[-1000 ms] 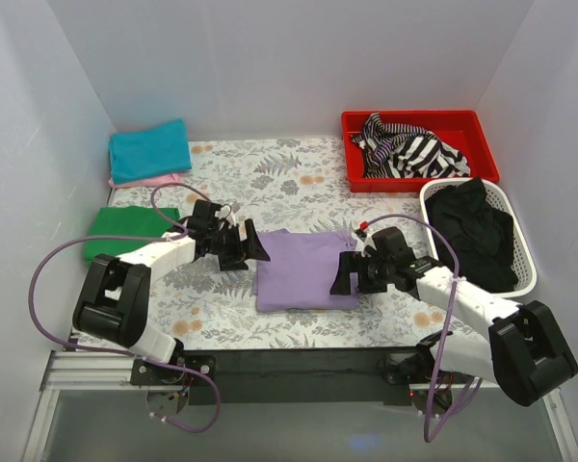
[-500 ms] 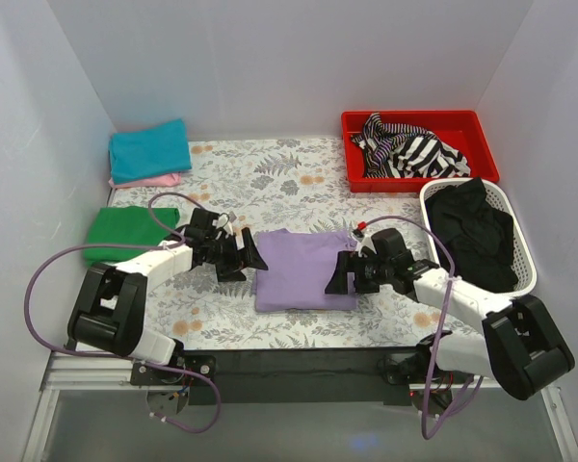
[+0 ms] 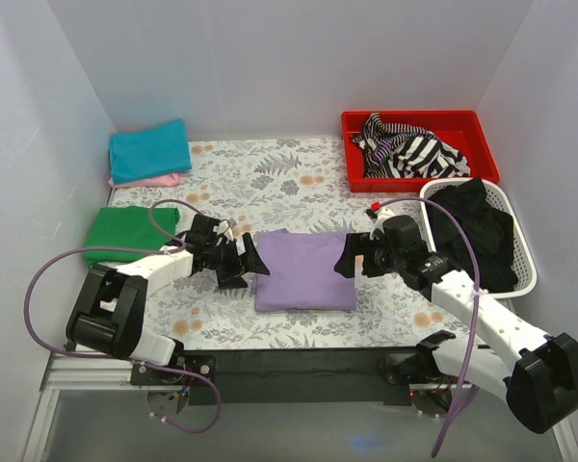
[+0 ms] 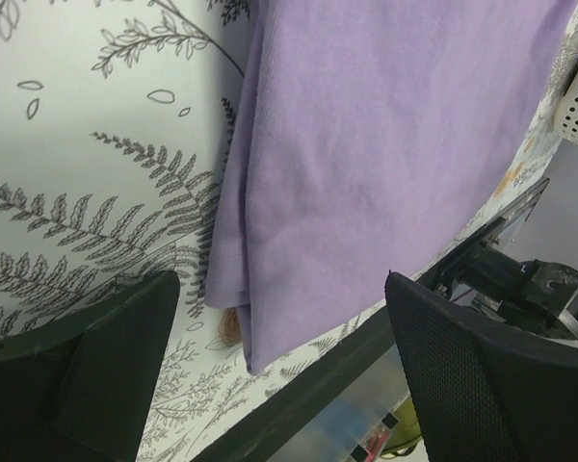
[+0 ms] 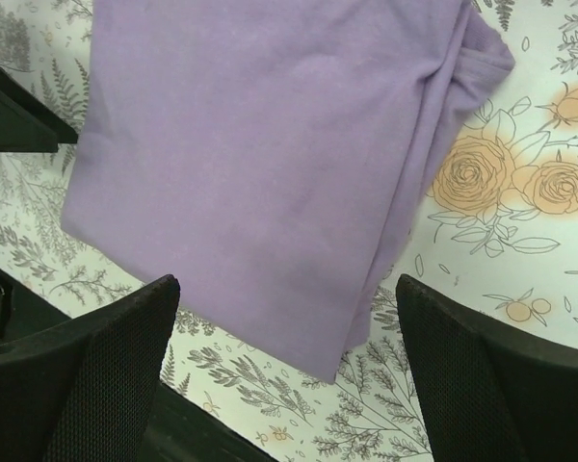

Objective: Fold and stack the t-shirts
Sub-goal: Neatly place the folded tshirt to the corner

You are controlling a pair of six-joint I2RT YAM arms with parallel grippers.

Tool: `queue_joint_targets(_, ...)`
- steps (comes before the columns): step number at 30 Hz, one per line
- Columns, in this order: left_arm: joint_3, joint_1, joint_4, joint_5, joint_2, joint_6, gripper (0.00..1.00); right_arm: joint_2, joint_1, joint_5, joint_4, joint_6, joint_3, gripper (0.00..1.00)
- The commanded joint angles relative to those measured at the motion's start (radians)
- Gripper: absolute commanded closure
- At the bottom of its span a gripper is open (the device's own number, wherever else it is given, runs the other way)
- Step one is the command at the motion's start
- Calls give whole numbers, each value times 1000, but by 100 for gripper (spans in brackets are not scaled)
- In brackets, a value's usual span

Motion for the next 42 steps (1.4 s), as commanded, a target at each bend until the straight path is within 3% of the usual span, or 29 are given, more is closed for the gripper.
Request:
queue_joint_targets(1,6,-28,29,-125,48,-12,10,5,3,39,-35,-32,38,2)
queue_joint_targets(5,54,-81,43,-182,137,-21,6,20,1,41,-32,-49,51,2)
queue_joint_targets(16,129,-250,173,-136,369,-73,5,45,1,62,-32,-83,66,2)
queue_joint_targets(18,130,-255,216,-94,406,-78,16,39,1,77,-33,-83,66,2)
queue_joint_targets(20,135,-255,244,-52,438,-78,43,37,1,82,-34,-82,66,2)
queue_joint_targets(23,163,-255,311,-28,482,-95,99,37,1,91,-40,-83,66,2)
queue_joint_targets(30,265,-255,374,88,594,-78,100,14,0,131,-53,-89,71,2)
queue_joint_targets(34,382,-255,344,85,531,-43,100,12,0,140,-56,-86,75,1)
queue_joint_targets(37,523,-242,162,-35,484,69,100,6,-2,157,-56,-89,81,1)
queue_joint_targets(42,1004,-163,-200,-191,567,245,100,41,-4,179,-46,-109,109,1)
